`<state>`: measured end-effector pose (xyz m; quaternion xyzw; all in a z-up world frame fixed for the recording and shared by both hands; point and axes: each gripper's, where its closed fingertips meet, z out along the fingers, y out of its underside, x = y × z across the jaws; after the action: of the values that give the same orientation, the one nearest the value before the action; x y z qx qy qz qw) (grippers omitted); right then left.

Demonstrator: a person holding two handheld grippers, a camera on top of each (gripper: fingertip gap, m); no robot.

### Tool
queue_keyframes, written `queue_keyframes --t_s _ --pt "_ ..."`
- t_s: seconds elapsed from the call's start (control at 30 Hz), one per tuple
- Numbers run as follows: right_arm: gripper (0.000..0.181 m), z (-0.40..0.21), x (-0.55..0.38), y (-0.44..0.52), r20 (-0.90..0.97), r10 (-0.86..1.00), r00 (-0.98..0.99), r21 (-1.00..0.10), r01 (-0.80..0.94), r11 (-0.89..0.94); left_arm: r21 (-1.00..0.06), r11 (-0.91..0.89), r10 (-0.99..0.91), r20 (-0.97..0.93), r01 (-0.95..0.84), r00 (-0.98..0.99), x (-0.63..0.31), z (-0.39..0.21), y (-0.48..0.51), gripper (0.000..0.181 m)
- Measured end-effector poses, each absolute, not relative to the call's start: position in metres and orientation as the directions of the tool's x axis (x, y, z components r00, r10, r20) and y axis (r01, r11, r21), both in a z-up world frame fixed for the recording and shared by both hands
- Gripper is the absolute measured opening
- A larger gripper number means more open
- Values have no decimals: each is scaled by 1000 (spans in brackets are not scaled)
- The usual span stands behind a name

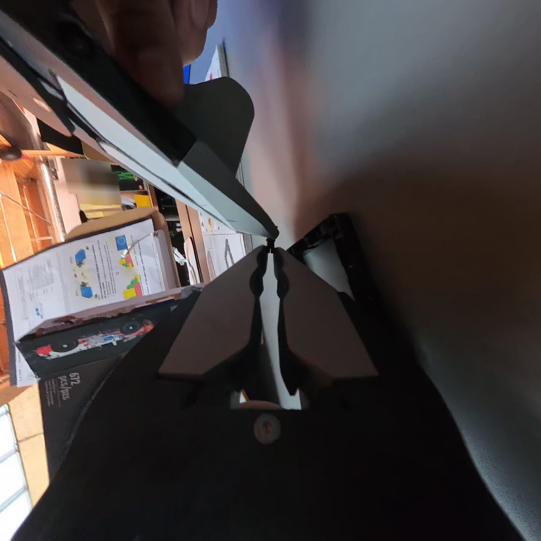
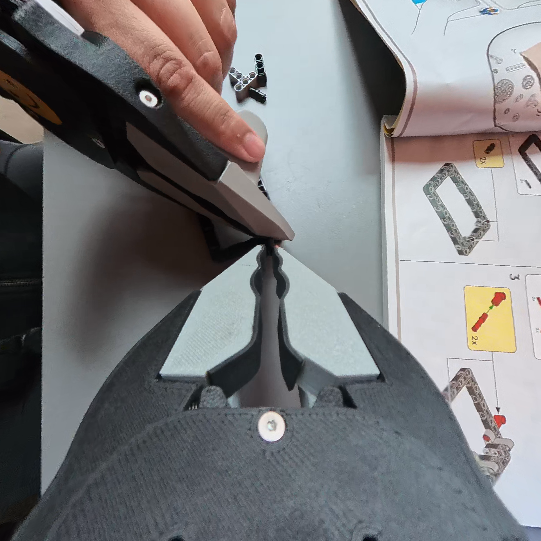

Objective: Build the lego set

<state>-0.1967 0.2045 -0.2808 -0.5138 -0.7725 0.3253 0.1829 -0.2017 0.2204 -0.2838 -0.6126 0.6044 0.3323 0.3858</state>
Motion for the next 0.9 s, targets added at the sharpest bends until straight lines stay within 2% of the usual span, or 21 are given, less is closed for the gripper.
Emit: queue_keyframes --t_s 0.03,0.1,0.23,0.4,0.5,0.67,0.9 --pt "1 -281 -197 205 -37 914 -403 -690 672 269 -83 11 -481 -874 -996 68 -202 -283 221 2" --pt "1 -279 -198 207 -9 916 -401 -692 664 284 -92 -4 -459 -884 -996 83 -203 -282 222 1" --pt "1 -276 -202 210 90 912 -401 -713 613 340 -207 -50 -476 -855 -977 205 -207 -280 225 1" --pt "2 -271 -202 212 240 869 -432 -704 539 462 -463 -91 -539 -722 -882 434 -202 -278 224 2" --pt "2 -270 -202 212 341 828 -446 -679 492 545 -541 -122 -568 -649 -832 505 -201 -278 223 2" --pt "2 -274 -202 209 386 796 -467 -647 477 594 -594 -155 -612 -570 -789 549 -200 -284 219 2" --pt "2 -272 -202 214 445 772 -454 -617 470 632 -587 -133 -583 -605 -798 542 -202 -279 219 3"
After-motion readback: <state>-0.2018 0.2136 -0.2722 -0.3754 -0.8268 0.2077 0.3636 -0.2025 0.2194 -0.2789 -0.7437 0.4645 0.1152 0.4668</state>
